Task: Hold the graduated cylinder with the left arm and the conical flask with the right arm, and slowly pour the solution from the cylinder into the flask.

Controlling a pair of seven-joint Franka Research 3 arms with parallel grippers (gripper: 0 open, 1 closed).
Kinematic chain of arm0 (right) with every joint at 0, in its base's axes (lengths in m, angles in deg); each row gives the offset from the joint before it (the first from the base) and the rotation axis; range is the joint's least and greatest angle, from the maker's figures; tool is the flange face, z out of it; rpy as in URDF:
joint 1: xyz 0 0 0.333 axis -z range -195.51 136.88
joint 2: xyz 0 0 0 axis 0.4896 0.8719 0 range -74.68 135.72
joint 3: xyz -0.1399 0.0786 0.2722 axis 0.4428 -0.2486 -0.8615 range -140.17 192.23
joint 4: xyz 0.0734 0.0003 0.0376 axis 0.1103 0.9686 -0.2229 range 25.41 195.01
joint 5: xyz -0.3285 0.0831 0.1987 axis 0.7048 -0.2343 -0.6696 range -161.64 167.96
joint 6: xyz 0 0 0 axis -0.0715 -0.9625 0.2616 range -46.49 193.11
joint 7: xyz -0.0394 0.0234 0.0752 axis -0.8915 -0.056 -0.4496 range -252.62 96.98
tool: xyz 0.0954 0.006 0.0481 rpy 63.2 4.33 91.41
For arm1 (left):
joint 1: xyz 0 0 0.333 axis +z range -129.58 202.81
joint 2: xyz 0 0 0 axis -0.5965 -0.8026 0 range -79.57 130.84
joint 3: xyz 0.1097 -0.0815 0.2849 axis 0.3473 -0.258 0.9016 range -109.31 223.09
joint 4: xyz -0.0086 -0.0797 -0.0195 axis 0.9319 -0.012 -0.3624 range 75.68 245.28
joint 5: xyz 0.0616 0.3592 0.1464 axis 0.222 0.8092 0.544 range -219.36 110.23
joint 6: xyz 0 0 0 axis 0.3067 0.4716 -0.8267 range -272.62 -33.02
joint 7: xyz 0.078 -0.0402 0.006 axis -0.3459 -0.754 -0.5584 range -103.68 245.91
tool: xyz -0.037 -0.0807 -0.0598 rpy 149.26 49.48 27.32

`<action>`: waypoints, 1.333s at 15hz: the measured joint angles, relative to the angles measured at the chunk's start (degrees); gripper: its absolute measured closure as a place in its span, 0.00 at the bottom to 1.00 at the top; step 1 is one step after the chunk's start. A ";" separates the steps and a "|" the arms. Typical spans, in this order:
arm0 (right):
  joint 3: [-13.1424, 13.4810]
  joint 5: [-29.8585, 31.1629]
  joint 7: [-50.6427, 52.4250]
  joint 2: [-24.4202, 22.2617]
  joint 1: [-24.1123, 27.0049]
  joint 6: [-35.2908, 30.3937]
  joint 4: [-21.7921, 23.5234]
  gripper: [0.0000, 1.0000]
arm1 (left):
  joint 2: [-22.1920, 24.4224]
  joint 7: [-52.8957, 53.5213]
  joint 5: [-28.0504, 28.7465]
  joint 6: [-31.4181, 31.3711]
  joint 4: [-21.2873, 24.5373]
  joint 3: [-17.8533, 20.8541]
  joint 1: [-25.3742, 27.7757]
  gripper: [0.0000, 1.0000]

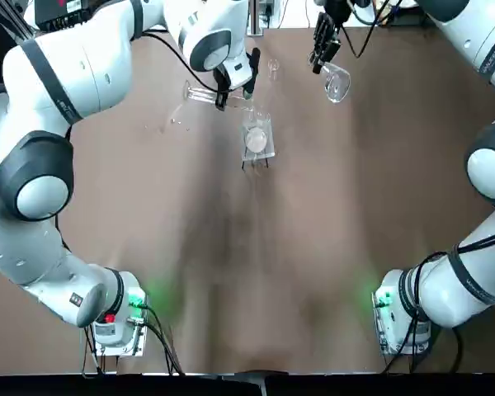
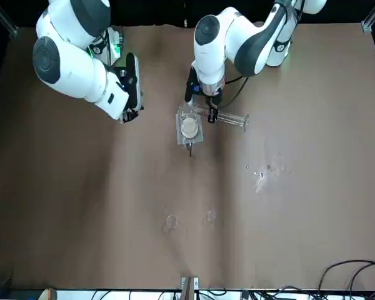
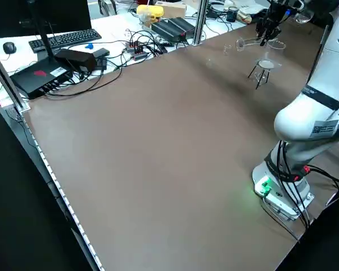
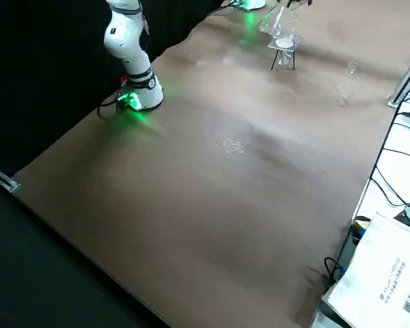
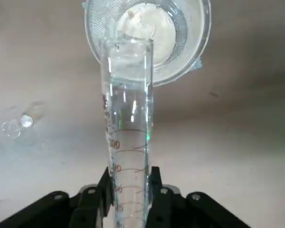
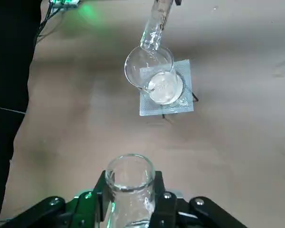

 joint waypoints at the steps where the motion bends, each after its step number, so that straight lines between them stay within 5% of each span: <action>1: 0.00 0.14 -0.23 0.00 -0.12 0.00 0.00 0.61 | -0.05 -0.05 0.51 0.00 0.00 0.00 -0.11 0.66; 20: 0.25 0.44 -3.61 0.01 -0.43 0.34 0.38 0.61 | -0.01 -2.18 5.90 3.01 -0.41 -0.03 -1.96 0.66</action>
